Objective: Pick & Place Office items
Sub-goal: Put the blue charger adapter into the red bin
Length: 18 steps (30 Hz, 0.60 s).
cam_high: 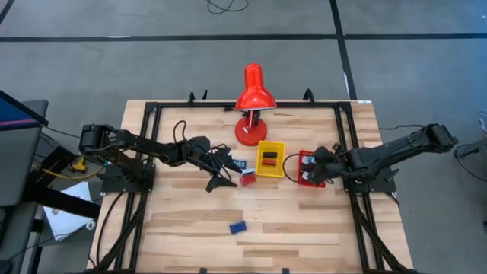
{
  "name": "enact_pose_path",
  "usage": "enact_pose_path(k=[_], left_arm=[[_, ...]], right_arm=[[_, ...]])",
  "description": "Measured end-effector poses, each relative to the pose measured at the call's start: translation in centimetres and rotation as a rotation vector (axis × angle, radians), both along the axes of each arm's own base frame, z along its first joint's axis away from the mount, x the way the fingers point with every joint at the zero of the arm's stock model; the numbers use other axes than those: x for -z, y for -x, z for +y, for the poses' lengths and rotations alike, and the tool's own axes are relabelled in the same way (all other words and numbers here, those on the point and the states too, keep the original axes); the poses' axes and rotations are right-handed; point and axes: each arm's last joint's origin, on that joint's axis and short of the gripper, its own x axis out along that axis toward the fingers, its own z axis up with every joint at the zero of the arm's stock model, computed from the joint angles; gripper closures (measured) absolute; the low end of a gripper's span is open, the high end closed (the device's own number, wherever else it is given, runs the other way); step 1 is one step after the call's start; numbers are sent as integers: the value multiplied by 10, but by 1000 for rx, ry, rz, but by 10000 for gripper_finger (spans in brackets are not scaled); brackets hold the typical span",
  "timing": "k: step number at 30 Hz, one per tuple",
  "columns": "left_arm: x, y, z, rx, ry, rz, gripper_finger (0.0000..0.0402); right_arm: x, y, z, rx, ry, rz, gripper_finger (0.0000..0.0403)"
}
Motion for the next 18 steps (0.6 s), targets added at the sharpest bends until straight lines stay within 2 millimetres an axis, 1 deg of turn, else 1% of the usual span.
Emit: enact_pose_path(k=[18], left_arm=[[0, 0, 0, 0, 0, 1, 110]], right_arm=[[1, -1, 0, -6, -51, 5, 275]])
